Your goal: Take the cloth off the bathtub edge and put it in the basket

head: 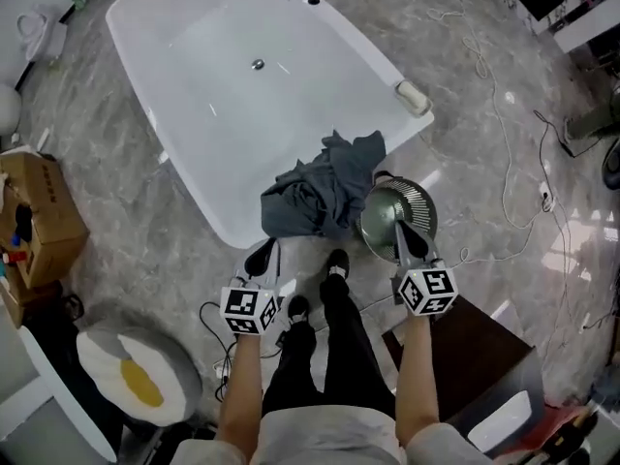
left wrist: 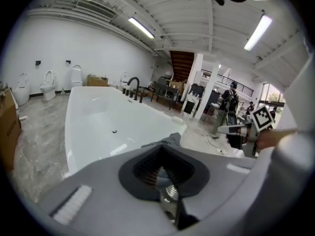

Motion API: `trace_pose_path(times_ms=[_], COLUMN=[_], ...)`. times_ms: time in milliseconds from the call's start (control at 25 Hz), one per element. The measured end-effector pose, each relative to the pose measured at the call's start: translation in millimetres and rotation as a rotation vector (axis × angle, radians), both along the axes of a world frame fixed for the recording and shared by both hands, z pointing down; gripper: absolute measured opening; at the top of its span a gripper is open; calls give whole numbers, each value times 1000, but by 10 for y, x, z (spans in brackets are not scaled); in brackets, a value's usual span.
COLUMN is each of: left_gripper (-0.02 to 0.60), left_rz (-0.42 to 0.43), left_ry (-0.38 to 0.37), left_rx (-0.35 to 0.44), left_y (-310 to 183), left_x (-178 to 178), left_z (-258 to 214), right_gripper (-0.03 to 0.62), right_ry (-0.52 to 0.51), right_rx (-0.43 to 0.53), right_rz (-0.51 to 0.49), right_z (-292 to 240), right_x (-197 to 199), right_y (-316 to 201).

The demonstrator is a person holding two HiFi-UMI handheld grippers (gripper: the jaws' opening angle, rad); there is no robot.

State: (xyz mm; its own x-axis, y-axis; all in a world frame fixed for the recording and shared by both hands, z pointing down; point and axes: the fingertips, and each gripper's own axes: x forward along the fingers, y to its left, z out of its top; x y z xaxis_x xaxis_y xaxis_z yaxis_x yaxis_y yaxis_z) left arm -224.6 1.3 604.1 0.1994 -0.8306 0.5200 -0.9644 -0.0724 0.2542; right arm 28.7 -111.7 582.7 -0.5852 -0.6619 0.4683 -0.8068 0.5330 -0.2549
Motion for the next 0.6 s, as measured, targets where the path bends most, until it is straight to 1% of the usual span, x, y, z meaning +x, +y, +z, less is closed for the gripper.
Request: trace_pose_path(times_ms=[80,160,280,320,360,400,480,520,560,600], left_gripper=[58,60,63,76,108,140,173,205,224,256], left_rz=[47,81,100,104,113,125,161,186,211,234], left_ry=[-22,-67,-109,-111,-114,-121,-139,-138,-126,-108], left_rx=[-27,-56,-87,-97,-108,-118,-135,-143,-152,-162], left_y=[-56,-50,-71,-95,-124,-159,-232,-263,-290,-315], left_x=[46,58,29,17,7,1,17,47,88,129], left_z=[219,429,695,779,865,948,1093,1161,1230,1296], right_gripper=[2,2,5,5,15,35,92,135,183,240], right_ry=[15,27,37,38,41,47,65,76,90,110], right_rx=[1,0,3,1,2,5,16,21,25,28], right_rz=[-69,-154,-270,-309,-348,-386,-458,-495,-536,-582], right_z=[213,432,719,808,892,967,1097,1152,1204,1258], right_x=[-108,-264,-500,-581,-663,-740,-873,-929,-982,-1030], right_y=[-72,-46,6,15,16,11,-17,-33,-44,-48])
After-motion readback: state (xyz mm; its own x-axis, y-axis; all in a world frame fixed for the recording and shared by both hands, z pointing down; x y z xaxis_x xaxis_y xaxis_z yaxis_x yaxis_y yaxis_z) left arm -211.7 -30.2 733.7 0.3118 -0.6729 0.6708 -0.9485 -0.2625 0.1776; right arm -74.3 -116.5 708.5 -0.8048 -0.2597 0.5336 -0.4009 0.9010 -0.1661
